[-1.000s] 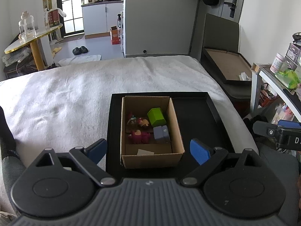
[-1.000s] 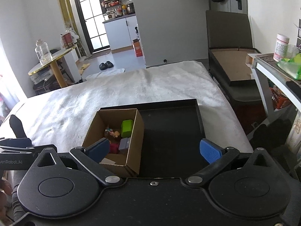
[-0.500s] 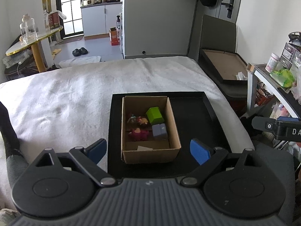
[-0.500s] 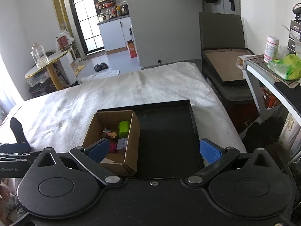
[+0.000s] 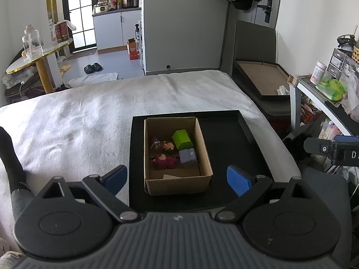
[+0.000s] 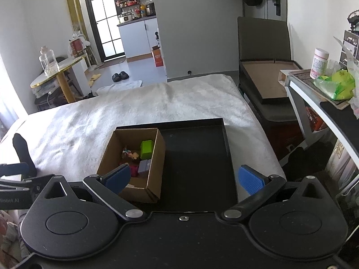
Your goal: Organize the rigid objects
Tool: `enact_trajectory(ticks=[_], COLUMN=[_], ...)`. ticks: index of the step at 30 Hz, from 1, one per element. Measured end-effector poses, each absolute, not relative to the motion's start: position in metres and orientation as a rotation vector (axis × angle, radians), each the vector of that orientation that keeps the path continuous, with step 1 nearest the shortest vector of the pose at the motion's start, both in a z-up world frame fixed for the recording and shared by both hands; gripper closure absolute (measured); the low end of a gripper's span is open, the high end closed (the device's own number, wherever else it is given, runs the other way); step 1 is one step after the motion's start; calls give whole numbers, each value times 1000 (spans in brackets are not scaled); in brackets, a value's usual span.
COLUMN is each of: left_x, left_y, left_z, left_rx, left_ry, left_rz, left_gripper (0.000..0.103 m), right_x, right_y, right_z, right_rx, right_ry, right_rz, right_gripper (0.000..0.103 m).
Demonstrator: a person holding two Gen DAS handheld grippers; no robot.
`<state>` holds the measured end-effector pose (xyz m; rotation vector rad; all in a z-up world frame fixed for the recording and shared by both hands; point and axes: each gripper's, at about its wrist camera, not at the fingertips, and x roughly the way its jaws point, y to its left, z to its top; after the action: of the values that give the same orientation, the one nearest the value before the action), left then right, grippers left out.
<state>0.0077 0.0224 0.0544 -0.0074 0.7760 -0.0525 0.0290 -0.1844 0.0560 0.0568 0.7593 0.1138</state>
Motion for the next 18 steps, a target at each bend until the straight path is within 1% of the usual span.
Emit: enact_trajectory(ticks=[18], left_x=[7], left_y=[19], left_z=[49], left_rx=[6], left_ry=[794], left_rz=[-53], left_gripper=[8], right_x=[25], right_y=[-188], right_z=[54], right_rx=[59], right_ry=[763], right_rz=[110], right_gripper=[0])
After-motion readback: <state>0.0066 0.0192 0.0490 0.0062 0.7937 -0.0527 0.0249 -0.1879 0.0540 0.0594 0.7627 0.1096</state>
